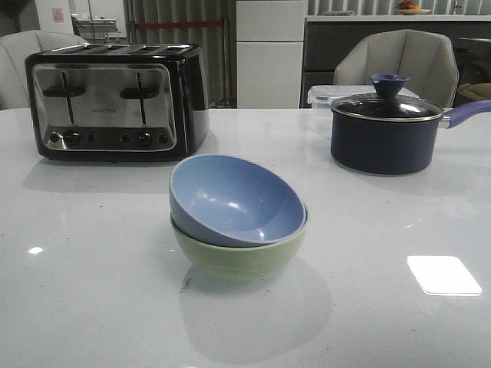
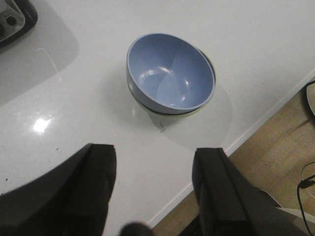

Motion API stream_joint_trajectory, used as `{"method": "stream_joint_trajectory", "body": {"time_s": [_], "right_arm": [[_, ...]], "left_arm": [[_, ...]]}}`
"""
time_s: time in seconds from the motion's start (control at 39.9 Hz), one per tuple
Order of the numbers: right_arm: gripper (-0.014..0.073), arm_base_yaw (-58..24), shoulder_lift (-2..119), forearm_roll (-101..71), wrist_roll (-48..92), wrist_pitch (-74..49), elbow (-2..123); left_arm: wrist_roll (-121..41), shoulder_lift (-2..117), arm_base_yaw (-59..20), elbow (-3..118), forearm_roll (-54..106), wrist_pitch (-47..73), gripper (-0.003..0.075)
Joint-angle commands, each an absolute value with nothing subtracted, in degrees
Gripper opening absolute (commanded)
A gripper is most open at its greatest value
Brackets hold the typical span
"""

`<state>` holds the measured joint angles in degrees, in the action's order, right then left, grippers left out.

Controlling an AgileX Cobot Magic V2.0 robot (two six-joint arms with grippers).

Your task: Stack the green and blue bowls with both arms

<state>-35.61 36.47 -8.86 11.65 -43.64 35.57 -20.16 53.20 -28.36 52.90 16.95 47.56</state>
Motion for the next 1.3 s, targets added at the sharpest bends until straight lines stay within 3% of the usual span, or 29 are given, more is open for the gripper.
{"method": "stream_joint_trajectory", "body": {"time_s": [0.0, 0.28, 0.5, 0.78, 0.85, 0.98, 1.13, 1.28], "right_arm": [[0.0452, -35.71, 36.32, -8.95, 11.72, -40.06, 37.13], [0.0452, -35.43, 36.32, -7.81, 11.65, -40.29, 37.13], [0.0452, -35.43, 36.32, -3.02, 3.39, -40.52, 37.13], [0.0449, -35.43, 36.32, -1.35, 2.17, -40.52, 37.13], [0.0390, -35.43, 36.32, -1.21, 2.23, -40.52, 37.13], [0.0223, -35.43, 36.32, -1.15, 2.23, -40.52, 37.13], [0.0087, -35.43, 36.32, -1.15, 2.23, -40.52, 37.13], [0.0031, -35.43, 36.32, -1.01, 2.23, -40.52, 37.13]], "left_arm": [[-20.18, 46.60, -28.68, 50.59, 17.38, 44.25, 0.0424], [-20.18, 35.20, -28.68, 42.50, 17.26, 44.25, 0.0424], [-13.83, 34.43, -28.68, 40.82, 7.41, 44.28, 0.0423], [-13.04, 34.43, -28.68, 40.82, 6.83, 43.95, 0.0412], [-12.36, 34.43, -28.68, 40.82, 6.83, 43.95, 0.0368], [-11.53, 34.43, -28.68, 40.82, 6.83, 43.95, 0.0233], [-11.53, 34.43, -28.68, 40.82, 6.83, 43.83, 0.0090], [-11.53, 34.43, -28.68, 40.82, 7.01, 44.09, 0.0098]]}}
